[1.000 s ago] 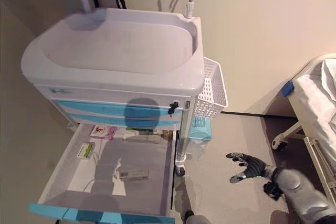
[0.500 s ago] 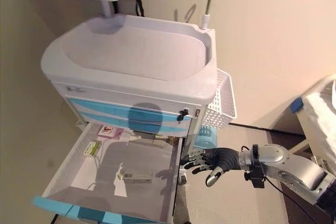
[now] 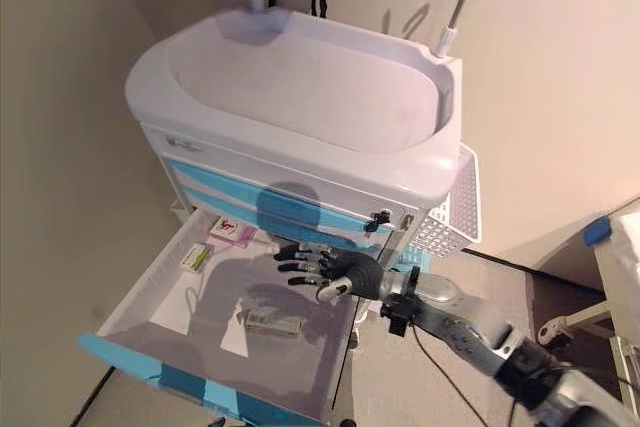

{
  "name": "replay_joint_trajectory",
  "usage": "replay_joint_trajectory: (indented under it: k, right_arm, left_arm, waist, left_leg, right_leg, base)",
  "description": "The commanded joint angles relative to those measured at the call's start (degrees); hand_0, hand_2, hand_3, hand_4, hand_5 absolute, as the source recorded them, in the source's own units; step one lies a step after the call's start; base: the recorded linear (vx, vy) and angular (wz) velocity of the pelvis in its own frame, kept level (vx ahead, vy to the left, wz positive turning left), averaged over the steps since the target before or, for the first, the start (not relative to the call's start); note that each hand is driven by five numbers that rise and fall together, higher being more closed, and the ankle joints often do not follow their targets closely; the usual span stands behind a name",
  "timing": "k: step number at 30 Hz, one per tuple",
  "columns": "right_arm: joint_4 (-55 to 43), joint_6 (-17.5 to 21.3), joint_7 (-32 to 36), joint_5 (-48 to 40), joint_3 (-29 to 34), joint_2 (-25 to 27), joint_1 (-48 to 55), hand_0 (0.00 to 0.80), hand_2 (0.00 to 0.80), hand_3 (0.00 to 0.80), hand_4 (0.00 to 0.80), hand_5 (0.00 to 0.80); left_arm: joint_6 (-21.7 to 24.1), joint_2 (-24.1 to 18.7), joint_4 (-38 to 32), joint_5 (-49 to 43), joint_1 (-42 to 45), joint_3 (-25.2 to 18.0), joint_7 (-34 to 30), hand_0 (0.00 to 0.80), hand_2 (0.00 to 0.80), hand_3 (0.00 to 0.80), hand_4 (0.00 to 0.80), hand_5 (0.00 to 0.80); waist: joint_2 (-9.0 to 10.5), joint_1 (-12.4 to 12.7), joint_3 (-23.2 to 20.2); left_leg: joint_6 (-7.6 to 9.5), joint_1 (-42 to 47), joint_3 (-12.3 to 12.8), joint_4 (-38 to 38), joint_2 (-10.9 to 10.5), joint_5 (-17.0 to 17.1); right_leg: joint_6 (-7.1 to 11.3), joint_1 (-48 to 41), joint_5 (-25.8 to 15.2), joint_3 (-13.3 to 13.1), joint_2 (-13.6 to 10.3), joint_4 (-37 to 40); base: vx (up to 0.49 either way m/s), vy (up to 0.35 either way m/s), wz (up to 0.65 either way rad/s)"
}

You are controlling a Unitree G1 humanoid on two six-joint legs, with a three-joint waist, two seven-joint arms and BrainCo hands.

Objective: Open the drawer and pick up the medicine

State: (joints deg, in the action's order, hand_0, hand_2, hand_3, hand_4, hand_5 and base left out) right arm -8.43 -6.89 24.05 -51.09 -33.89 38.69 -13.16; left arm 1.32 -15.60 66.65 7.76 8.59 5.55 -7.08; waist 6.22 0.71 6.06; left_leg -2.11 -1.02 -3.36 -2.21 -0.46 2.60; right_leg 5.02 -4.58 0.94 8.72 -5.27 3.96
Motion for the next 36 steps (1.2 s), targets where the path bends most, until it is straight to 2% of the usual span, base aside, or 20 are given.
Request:
replay_joint_trajectory:
  k: [1,3,4,6,7,9,11,12,18,24,36]
  right_arm:
    - [-2.9,6.6,-3.9,13.7,2.2,-1.3,-1.3,0.0,0.0,0.0,0.0,0.0]
    - [-2.3,9.1,-7.7,26.2,4.5,-3.0,-1.2,0.0,0.0,0.0,0.0,0.0]
    - [-2.6,12.5,-13.3,39.5,7.0,-4.6,-0.7,0.0,0.0,0.0,0.0,0.0]
    - [0.0,13.5,-17.2,48.7,7.4,-6.2,-1.4,0.0,0.0,0.0,0.0,0.0]
    - [0.2,13.6,-17.3,48.9,7.3,-6.3,-1.6,0.0,0.0,0.0,0.0,0.0]
    - [2.5,13.7,-20.2,55.2,6.6,-8.1,-2.2,0.0,0.0,0.0,0.0,0.0]
    - [5.3,13.8,-23.6,65.1,5.0,-8.5,-4.1,0.0,0.0,0.0,0.0,0.0]
    - [9.0,12.7,-24.6,70.4,2.8,-9.4,-6.4,0.0,0.0,0.0,0.0,0.0]
    - [16.3,10.7,-25.8,74.5,-1.0,-13.2,-10.2,0.0,0.0,0.0,0.0,0.0]
    - [24.5,9.5,-27.5,78.2,-4.9,-16.1,-13.6,0.0,0.0,0.0,0.0,0.0]
    - [36.2,7.0,-31.2,80.2,-7.7,-21.6,-18.1,0.0,0.0,0.0,0.0,0.0]
  left_arm:
    - [-0.6,-0.6,-0.3,1.9,2.9,0.7,0.2,0.0,0.0,0.0,0.0,0.0]
    - [-0.6,-1.3,-2.5,3.1,2.9,1.0,0.0,0.0,0.0,0.0,0.0,0.0]
    - [-0.2,-2.0,-5.9,3.9,3.3,1.4,1.0,0.0,0.0,0.0,0.0,0.0]
    - [0.0,-2.7,-8.1,4.3,3.2,2.7,2.4,0.0,0.0,0.0,0.0,0.0]
    - [-0.1,-2.8,-8.2,4.3,3.2,2.6,2.4,0.0,0.0,0.0,0.0,0.0]
    - [0.2,-3.3,-10.7,4.8,3.6,3.8,3.6,0.0,0.0,0.0,0.0,0.0]
    - [0.3,-3.9,-14.3,5.5,4.4,4.7,4.7,0.0,0.0,0.0,0.0,0.0]
    - [0.3,-4.3,-14.4,5.8,3.7,5.4,5.4,0.0,0.0,0.0,0.0,0.0]
    - [0.0,-3.9,-15.7,6.6,2.5,6.6,6.8,0.0,0.0,0.0,0.0,0.0]
    - [0.2,-3.0,-16.6,7.9,0.5,8.6,8.2,0.0,0.0,0.0,0.0,0.0]
    - [0.4,-0.8,-11.2,8.7,-4.3,10.3,10.9,0.0,0.0,0.0,0.0,0.0]
  waist:
    - [0.35,2.2,2.2]
    - [-0.16,2.3,4.2]
    - [-0.8,2.6,6.6]
    - [-1.11,2.9,7.9]
    - [-1.09,2.8,7.8]
    - [-1.57,3.3,9.0]
    - [-2.15,3.7,9.7]
    - [-2.64,4.1,10.4]
    - [-3.99,4.6,11.8]
    - [-5.41,4.4,13.7]
    - [-6.16,4.6,15.2]
  left_leg:
    - [1.74,-2.7,0.8,5.2,-2.1,-3.8]
    - [1.66,-5.1,-0.2,6.6,-2.4,-3.4]
    - [1.62,-7.6,-1.3,8.2,-2.9,-3.0]
    - [1.57,-10.1,-2.6,9.6,-3.1,-2.7]
    - [1.57,-10.4,-2.7,9.8,-3.1,-2.7]
    - [1.53,-11.9,-3.5,10.8,-3.4,-2.5]
    - [1.61,-13.2,-4.4,11.5,-3.7,-2.5]
    - [1.62,-13.9,-4.9,11.8,-3.9,-2.4]
    - [1.79,-15.2,-5.7,12.5,-4.5,-2.4]
    - [2.04,-17.0,-6.3,14.4,-5.3,-2.9]
    - [2.1,-18.6,-6.6,15.2,-5.8,-2.9]
  right_leg:
    - [1.93,6.3,0.1,0.2,-1.0,-8.3]
    - [1.79,7.7,0.0,1.1,-1.1,-9.0]
    - [1.66,9.4,-0.2,2.1,-1.4,-9.7]
    - [1.54,11.0,-0.3,3.1,-1.6,-10.2]
    - [1.53,11.2,-0.3,3.2,-1.7,-10.3]
    - [1.47,12.1,-0.4,3.8,-2.0,-10.8]
    - [1.49,13.0,-0.2,4.3,-2.4,-11.7]
    - [1.44,13.6,-0.1,4.5,-2.6,-12.2]
    - [1.28,15.1,0.3,4.8,-3.3,-13.8]
    - [0.89,17.0,0.9,3.7,-3.9,-16.1]
    - [0.42,19.2,1.5,2.9,-4.2,-18.0]
  base:
    - [-0.122,-0.025,0.24]
    - [-0.229,-0.042,0.32]
    - [-0.254,-0.048,0.41]
    - [-0.167,-0.041,0.56]
    - [-0.082,-0.024,0.47]
    - [-0.068,-0.008,0.15]
    - [-0.053,0.006,0.13]
    - [-0.034,0.011,0.18]
    - [-0.03,0.029,0.12]
    - [-0.03,0.035,0.14]
    - [-0.002,0.003,0.01]
